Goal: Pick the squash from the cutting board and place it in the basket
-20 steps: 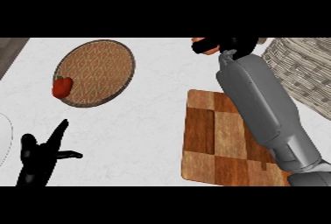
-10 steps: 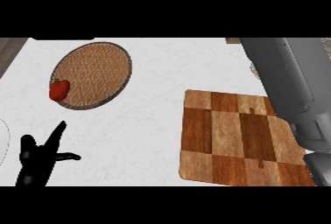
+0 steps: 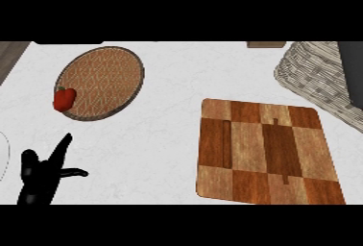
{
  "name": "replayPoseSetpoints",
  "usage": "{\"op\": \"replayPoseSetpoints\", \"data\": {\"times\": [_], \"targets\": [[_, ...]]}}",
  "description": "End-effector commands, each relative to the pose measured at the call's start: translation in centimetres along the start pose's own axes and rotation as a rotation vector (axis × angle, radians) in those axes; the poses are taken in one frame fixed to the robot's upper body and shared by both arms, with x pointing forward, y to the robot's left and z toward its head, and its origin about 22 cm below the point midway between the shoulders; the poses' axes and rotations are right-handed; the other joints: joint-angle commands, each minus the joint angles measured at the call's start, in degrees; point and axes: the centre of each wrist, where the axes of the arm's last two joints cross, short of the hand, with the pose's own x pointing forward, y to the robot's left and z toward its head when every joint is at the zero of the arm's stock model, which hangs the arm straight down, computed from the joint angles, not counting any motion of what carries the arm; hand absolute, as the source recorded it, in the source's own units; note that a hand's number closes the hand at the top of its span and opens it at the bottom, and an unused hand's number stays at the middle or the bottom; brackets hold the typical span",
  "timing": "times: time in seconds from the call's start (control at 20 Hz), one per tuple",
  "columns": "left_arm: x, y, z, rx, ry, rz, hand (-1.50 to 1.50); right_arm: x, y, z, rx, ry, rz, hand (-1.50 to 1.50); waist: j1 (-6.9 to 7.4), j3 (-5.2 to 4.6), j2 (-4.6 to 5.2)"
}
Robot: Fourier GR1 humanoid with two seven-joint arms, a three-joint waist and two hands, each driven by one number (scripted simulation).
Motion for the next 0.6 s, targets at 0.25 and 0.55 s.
{"op": "replayPoseSetpoints", "data": {"times": [0.25, 0.55], "targets": [[-1.0, -1.8, -0.9, -0.082, 0.074, 0.031, 0.00, -3.4, -1.2, -5.7, -0.027, 0.130, 0.088, 1.50, 0.24, -1.12, 0.93], [-0.8, -2.0, 0.2, -0.109, 0.081, 0.022, 0.00, -7.6, -0.5, -7.9, 0.005, 0.150, 0.103, 1.50, 0.48, -1.05, 0.82]]}}
